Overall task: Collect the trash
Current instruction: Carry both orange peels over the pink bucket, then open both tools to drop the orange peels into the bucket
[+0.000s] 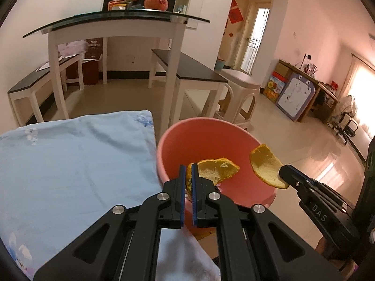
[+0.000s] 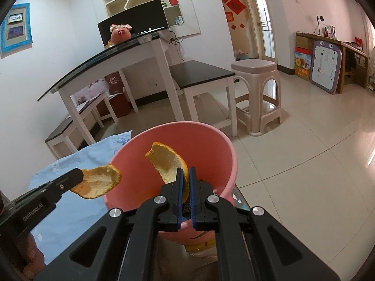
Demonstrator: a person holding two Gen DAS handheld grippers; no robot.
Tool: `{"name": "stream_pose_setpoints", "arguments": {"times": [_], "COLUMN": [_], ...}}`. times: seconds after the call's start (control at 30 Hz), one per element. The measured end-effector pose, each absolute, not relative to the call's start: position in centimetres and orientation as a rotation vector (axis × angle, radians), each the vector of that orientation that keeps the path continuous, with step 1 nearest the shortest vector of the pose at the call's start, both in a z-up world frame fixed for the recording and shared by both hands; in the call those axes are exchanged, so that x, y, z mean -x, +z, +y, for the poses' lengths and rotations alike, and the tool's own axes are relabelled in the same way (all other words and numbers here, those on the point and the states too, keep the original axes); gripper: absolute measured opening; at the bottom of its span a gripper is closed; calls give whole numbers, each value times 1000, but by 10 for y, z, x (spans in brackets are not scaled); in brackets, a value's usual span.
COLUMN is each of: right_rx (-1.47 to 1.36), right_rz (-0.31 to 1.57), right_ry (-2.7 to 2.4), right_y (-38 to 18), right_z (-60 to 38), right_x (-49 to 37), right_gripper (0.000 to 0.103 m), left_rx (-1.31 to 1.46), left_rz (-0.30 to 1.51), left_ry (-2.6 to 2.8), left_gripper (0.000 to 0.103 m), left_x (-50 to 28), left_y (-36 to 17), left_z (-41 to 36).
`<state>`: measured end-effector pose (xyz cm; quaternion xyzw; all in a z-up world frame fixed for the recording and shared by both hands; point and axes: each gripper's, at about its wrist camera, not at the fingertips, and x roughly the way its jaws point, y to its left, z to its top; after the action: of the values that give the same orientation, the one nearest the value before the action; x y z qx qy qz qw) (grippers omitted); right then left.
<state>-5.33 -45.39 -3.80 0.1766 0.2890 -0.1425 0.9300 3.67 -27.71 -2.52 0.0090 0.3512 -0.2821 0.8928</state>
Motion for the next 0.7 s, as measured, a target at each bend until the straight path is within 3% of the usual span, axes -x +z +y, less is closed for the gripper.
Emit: {"name": "stream_pose_setpoints", "arguments": {"times": [0.7], "right_rx": [-342], "right_rz": [632], "right_ry": [-281], "right_y": [-54], "right_z": [-458], "right_x": [22], "right_gripper": [9], "left_rx": [-17], "left_rz": [787], "left_ry": [-571], "left_gripper": [4], "left_x": [-56], "left_y": [-48], "left_z": [-294]}}
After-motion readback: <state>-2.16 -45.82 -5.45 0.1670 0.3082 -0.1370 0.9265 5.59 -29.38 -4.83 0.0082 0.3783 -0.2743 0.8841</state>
